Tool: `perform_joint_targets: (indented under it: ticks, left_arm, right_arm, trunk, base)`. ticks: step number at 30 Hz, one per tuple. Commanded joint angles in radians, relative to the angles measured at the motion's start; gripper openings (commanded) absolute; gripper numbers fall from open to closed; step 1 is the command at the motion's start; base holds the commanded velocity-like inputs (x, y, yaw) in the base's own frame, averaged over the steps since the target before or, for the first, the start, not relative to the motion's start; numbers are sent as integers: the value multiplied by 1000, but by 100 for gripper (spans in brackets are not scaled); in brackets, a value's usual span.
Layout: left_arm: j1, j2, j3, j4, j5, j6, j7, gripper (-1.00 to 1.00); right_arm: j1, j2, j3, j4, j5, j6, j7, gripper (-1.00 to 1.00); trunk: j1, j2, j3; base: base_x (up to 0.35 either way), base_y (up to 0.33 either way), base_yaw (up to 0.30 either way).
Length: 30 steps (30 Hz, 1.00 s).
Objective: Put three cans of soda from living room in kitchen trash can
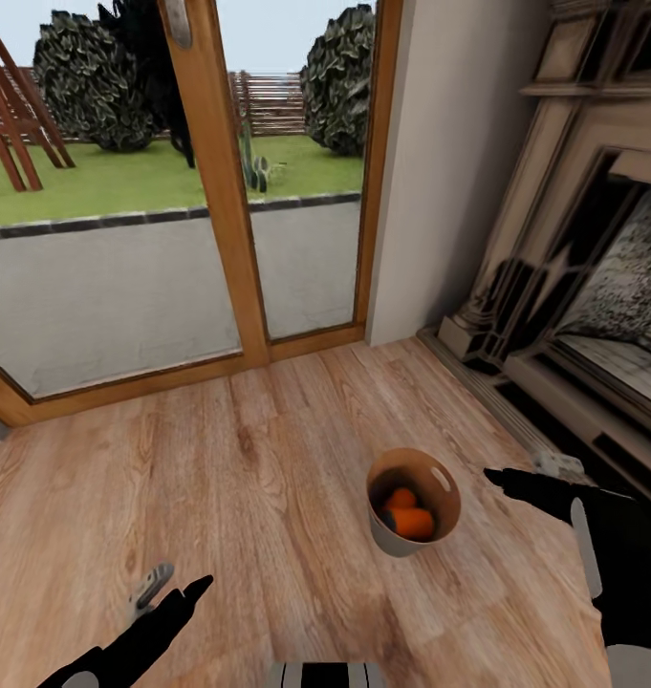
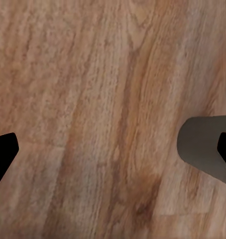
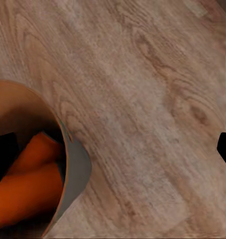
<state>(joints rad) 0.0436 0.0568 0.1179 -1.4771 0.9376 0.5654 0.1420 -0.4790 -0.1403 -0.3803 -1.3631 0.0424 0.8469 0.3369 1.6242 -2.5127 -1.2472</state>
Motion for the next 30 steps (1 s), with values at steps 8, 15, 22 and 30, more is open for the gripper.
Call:
perform_joint_targets:
  ticks: [8,15,22,30]
  left_arm:
    - [-161,7,-7,-3,-3,30,77,100]
    - [-350,-84,-334,183,-6,9,489,100]
    - [-347,-66,-366,236,-6,-51,520,100]
    - [-347,-65,-368,240,-6,-57,521,100]
  right_arm:
    - [174,-5,9,-241,12,-6,-2,100]
    - [204,-4,71,-252,14,-127,-3,100]
    - [206,-3,76,-252,14,-133,-8,100]
    - [206,-2,76,-252,14,-133,-9,100]
  trunk:
    - [-4,2,31]
    - [-7,4,58]
    - [-10,5,85]
    - [-13,7,116]
  base:
    - [0,0,0]
    - [0,0,0]
    - [0,0,0]
    - [0,0,0]
